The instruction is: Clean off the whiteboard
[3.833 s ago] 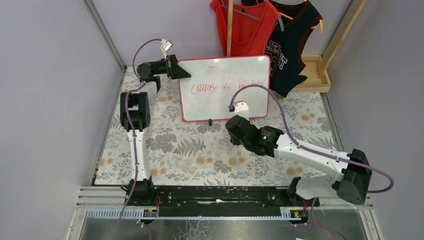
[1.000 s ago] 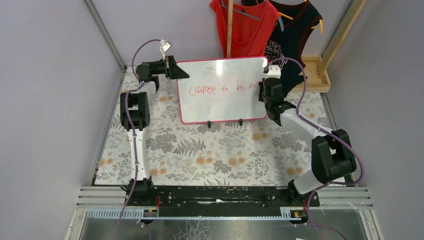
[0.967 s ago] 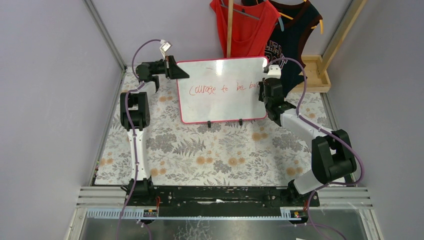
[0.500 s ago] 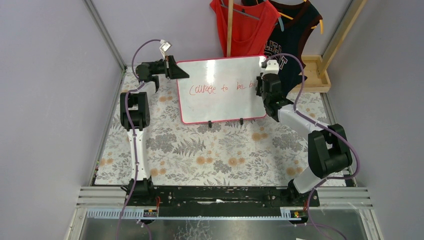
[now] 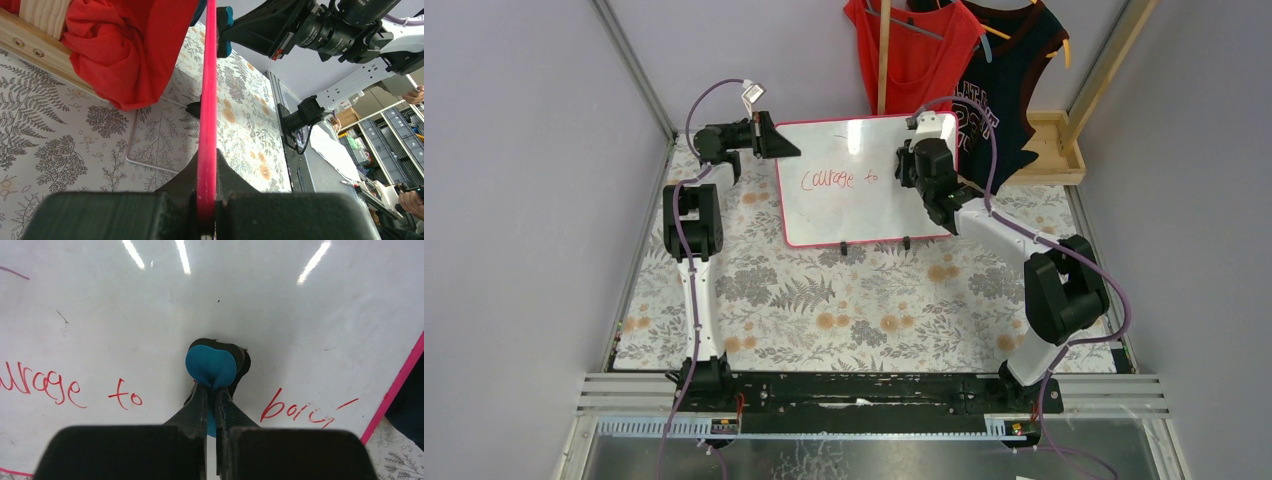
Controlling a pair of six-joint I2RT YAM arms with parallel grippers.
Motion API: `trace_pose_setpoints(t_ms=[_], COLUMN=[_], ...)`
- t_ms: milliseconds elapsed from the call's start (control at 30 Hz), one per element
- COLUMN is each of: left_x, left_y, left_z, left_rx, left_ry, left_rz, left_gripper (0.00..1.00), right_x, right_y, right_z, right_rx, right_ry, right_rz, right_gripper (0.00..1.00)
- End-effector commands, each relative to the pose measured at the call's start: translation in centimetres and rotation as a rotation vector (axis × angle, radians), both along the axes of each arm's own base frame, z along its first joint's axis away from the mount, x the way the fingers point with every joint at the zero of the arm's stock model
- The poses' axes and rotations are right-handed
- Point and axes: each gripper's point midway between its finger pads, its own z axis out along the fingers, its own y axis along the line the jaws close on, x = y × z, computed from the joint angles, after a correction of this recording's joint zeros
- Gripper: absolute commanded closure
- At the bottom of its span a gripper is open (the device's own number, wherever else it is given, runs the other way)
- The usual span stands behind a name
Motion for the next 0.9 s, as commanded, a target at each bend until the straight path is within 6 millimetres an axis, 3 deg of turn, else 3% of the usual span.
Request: trace_pose_setpoints(t_ms=[0,200,500,600,733,867], left_x=[-0.6,-0.5,-0.6,-0.7,-0.6,-0.6], left_y=[0.0,0.0,0.1,0.1,0.0,0.1], left_z=[0.7,0.7,0.4,0.5,0.6,0.6], left_rx=[0.020,0.018,0.022,0.024,0.021,0.019], left_ry=[-0.054,-0.055,-0.053,-0.054,-0.057,-0.057], left_rz=[-0.010,-0.009,-0.011,-0.012,-0.012,-0.008], left_gripper=[1.00,1.00,1.00,1.00,1.00,1.00], right_x=[0.2,-0.2,-0.2,-0.5,-0.7,-0.6], right_y=[0.1,-3.2,-8.8,-10.3,-11.5,-10.5], right_z=[0.2,-1.1,-1.5,0.1,0.8,0.6], right_rx=[-0.021,-0.126,-0.195,-0.201,-0.210,-0.180], right_ry=[0.002,0.013,0.023,-0.002,-0.010,-0.003], right_rz=[-0.020,-0.124,-0.294,-0.338,-0.384,-0.335], right_gripper=[1.00,1.00,1.00,1.00,1.00,1.00])
